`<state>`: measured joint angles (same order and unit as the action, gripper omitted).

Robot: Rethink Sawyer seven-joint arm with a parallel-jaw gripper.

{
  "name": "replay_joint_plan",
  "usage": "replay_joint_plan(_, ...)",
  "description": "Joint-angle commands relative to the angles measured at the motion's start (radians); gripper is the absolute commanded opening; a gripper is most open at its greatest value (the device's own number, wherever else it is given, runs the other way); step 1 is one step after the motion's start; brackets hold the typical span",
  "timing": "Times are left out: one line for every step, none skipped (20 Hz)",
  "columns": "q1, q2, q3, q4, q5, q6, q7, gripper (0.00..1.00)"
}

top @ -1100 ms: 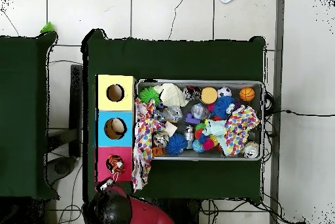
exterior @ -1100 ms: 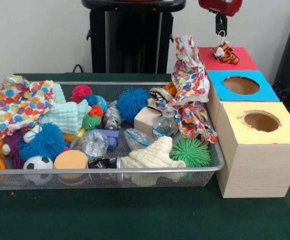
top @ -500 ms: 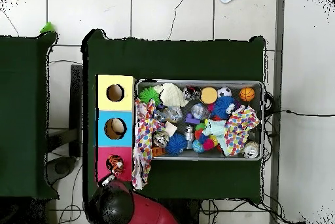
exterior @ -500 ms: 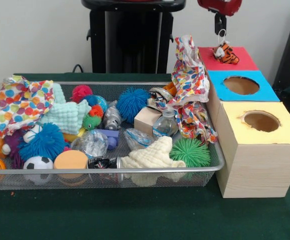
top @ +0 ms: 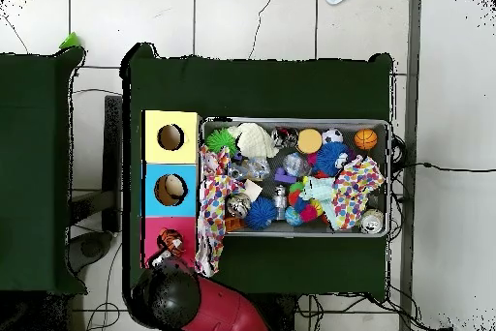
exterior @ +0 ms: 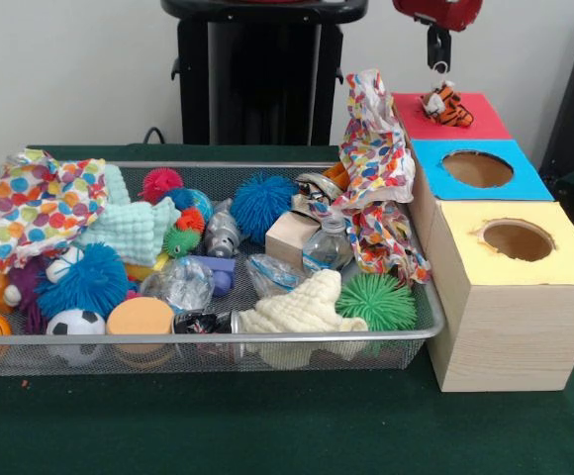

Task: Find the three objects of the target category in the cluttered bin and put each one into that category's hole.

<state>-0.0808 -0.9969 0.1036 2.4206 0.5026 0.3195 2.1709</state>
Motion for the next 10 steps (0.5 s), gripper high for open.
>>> replay_joint_plan(-0.015, 0.017, -0.048, -0.150, -0.004, 0.107, 0.179, 0.00)
replay_joint_plan(-0.014, 0.017, -0.054, -0.153, -0.007, 0.112, 0.178, 0.00)
replay_joint_plan(-0.010, 0.018, -0.062, -0.159, -0.010, 0.118, 0.180, 0.00)
replay_joint_plan(-0.010, 0.018, -0.066, -0.159, -0.013, 0.119, 0.178, 0.00)
replay_joint_plan(-0.011, 0.020, -0.068, -0.160, -0.012, 0.118, 0.176, 0.00)
replay_joint_plan(-0.012, 0.019, -0.069, -0.160, -0.012, 0.117, 0.173, 0.00)
replay_joint_plan(-0.012, 0.019, -0.070, -0.162, -0.012, 0.118, 0.171, 0.00)
replay_joint_plan(-0.012, 0.019, -0.072, -0.164, -0.013, 0.119, 0.169, 0.00)
replay_joint_plan(-0.011, 0.020, -0.075, -0.165, -0.012, 0.118, 0.168, 0.00)
replay_joint_plan(-0.012, 0.021, -0.074, -0.164, -0.010, 0.114, 0.166, 0.00)
